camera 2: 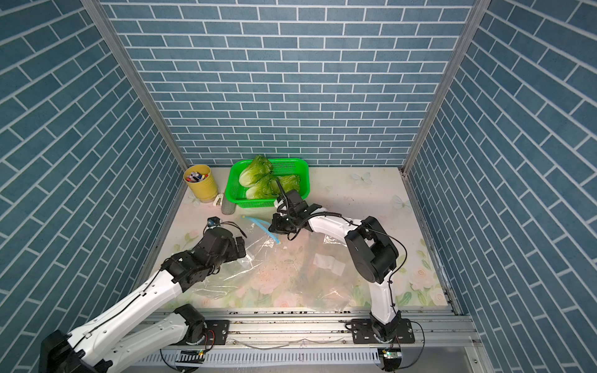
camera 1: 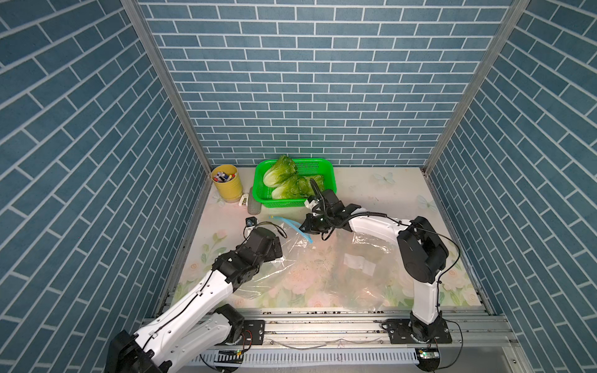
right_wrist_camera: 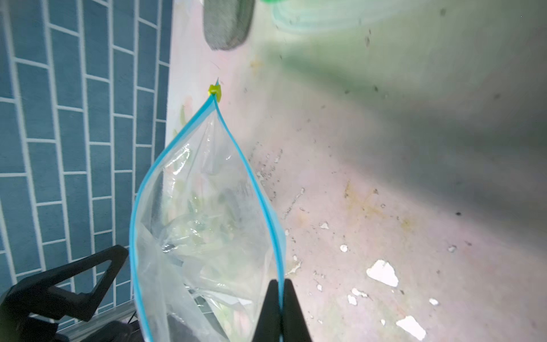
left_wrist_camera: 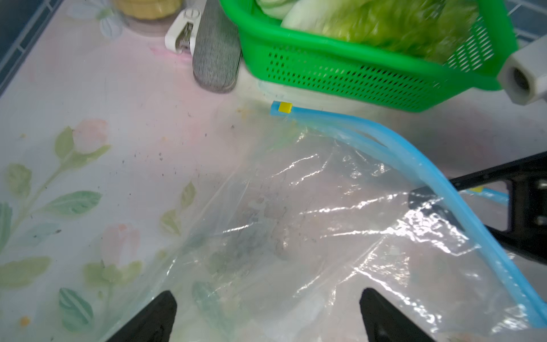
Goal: Put the chinese cabbages into a zipper bag and zip it
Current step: Pick up the zipper food storage bag at the center of the board.
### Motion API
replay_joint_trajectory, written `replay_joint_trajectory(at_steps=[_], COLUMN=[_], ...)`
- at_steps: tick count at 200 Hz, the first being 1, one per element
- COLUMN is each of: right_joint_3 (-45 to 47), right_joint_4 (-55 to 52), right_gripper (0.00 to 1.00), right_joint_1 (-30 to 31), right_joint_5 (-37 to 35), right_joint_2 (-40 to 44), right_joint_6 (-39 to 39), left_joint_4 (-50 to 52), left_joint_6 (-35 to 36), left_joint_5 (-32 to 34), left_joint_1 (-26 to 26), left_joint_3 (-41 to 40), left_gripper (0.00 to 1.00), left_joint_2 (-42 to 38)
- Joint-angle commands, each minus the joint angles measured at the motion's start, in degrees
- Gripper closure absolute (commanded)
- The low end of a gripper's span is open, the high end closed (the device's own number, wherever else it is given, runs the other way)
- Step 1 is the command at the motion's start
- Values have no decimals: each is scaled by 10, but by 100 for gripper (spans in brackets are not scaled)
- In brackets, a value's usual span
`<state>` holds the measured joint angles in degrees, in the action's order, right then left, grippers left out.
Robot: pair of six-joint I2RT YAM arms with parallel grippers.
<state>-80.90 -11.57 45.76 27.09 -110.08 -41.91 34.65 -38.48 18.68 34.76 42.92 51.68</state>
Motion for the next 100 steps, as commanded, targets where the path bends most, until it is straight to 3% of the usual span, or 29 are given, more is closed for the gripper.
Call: replay_joint_trajectory(at_steps=[1, 42, 100], right_joint_3=[10, 24, 51], right_joint_4=[2, 1, 45], right_gripper=[100, 100, 100], right_joint_1=[2, 2, 23], right_joint_5=[-51, -139, -249], right_joint_2=[50, 107, 155], right_joint_6=[13, 19, 15], left_joint_4=[94, 150, 128], left_joint_6=[22, 22, -22], left_joint_5=[0, -7, -54], left_joint_1=[-5, -5, -4], left_joint_3=[74, 193, 265], left_gripper=[1, 1, 9], left_joint_2=[6, 40, 99])
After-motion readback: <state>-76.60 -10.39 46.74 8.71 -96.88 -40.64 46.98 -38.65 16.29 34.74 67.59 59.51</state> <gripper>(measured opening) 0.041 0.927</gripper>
